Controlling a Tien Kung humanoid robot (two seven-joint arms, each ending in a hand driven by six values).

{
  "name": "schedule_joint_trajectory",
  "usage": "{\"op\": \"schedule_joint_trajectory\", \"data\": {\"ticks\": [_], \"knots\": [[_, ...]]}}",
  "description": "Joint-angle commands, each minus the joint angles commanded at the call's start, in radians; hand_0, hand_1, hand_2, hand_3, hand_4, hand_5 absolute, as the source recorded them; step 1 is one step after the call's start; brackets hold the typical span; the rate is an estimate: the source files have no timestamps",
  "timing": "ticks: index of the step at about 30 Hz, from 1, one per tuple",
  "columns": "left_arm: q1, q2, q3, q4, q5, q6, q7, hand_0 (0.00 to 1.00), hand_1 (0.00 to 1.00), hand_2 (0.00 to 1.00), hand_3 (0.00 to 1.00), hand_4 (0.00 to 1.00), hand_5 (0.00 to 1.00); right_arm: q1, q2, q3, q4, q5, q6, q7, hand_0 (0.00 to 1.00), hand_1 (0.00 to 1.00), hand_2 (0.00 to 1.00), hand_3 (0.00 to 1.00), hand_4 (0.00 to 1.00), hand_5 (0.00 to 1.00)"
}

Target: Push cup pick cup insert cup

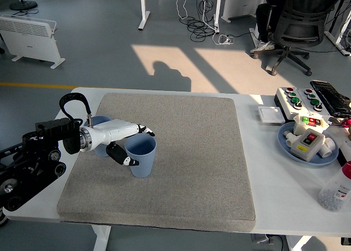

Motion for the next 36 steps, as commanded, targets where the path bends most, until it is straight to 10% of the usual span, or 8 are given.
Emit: {"op": "schedule_joint_trajectory", "data": {"ticks": [36], "knots": [[0.021, 0.036, -0.042, -0.027, 0.036, -0.047, 0.010, 0.608, 0.604, 0.620, 0.562, 0.701, 0.124, 0.002, 0.000, 0.005, 0.000, 0.000, -0.002, 0.000, 0.691, 0.609, 0.634, 0.551, 0.107, 0.411]]}}
